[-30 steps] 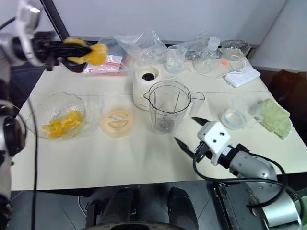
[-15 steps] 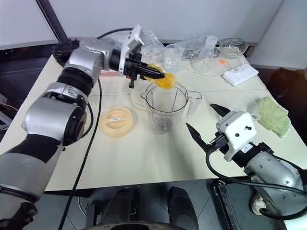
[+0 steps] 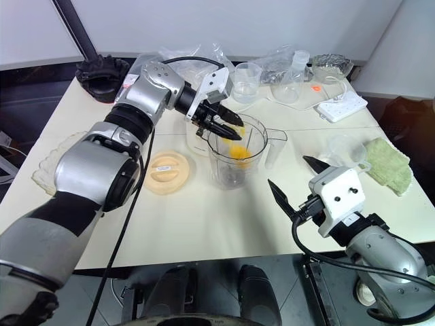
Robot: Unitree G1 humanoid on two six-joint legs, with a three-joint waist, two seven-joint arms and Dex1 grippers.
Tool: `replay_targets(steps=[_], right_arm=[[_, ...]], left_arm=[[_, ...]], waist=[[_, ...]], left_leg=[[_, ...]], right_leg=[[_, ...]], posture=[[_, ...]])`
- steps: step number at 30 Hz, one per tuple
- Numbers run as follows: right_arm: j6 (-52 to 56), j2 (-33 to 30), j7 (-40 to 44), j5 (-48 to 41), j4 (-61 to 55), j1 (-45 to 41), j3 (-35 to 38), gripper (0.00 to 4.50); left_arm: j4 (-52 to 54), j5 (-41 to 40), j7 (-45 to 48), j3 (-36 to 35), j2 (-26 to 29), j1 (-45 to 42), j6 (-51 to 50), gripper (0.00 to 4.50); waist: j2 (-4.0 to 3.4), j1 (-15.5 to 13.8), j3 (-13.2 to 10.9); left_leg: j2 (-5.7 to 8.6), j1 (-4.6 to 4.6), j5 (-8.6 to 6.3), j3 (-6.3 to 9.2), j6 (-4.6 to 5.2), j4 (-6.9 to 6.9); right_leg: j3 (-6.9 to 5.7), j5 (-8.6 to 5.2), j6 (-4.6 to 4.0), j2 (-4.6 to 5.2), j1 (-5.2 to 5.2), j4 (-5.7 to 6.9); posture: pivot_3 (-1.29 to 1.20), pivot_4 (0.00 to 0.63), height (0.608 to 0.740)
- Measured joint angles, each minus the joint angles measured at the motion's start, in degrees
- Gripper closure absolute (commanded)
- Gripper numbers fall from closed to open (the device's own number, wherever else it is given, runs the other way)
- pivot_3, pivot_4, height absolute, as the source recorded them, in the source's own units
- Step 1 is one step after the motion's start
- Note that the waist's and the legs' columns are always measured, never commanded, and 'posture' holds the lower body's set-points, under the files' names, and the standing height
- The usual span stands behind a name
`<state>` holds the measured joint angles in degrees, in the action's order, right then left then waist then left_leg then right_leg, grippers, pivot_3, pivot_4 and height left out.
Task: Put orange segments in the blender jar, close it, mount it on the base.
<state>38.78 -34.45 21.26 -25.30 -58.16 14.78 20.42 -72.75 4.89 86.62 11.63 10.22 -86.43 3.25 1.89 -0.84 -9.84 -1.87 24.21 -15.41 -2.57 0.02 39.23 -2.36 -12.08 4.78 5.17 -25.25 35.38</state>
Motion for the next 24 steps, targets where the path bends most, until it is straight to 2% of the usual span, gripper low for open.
replay_targets(steps=[6,10,13,19,24], right_arm=[[-1.2,-0.1,0.5,1.4,1.3,0.3,-0.8,0.00],[-3.5,1.6,0.5,2.5,3.6,1.1,-1.1,0.00],[-4.6,2.3,0.7,2.7,4.5,1.9,-1.1,0.00],[-7.0,2.1,2.3,3.7,8.4,1.0,-1.2,0.00],[-7.4,2.1,2.7,3.9,10.0,-1.7,-2.3,0.00]], left_arm=[[0.0,-0.1,-1.4,-1.5,-0.1,0.0,0.6,0.64],[0.6,-6.0,-2.6,-8.5,0.2,-2.3,-5.3,0.64],[4.1,-7.6,-0.8,-9.8,2.3,-3.7,-7.1,0.64],[10.8,-7.5,0.9,-7.8,3.0,1.4,-8.6,0.64],[16.4,-2.3,0.0,0.4,1.3,7.8,-4.8,0.64]], waist=[[0.00,0.0,0.0],[0.02,0.0,0.0],[-0.03,0.1,0.0],[-0.04,0.0,0.0],[-0.05,0.0,0.0]], left_leg=[[0.00,0.01,0.00,0.00,0.00,0.00],[0.00,0.04,0.00,0.02,0.00,0.00],[0.00,0.00,0.00,0.00,0.00,-0.01],[0.00,-0.17,0.01,0.01,0.00,0.01],[0.01,-0.21,0.01,0.01,0.01,0.00]], right_leg=[[0.00,0.00,0.00,0.00,0.00,-0.01],[-0.01,0.00,0.02,0.00,-0.02,0.00],[0.00,0.00,0.02,0.00,-0.01,-0.01],[0.00,0.01,-0.01,-0.01,0.12,0.08],[0.03,0.00,-0.01,-0.01,0.20,0.03]], posture=[[0.00,0.150,0.740],[0.00,0.150,0.740],[0.00,0.150,0.740],[0.00,0.150,0.740],[0.00,0.150,0.740]])
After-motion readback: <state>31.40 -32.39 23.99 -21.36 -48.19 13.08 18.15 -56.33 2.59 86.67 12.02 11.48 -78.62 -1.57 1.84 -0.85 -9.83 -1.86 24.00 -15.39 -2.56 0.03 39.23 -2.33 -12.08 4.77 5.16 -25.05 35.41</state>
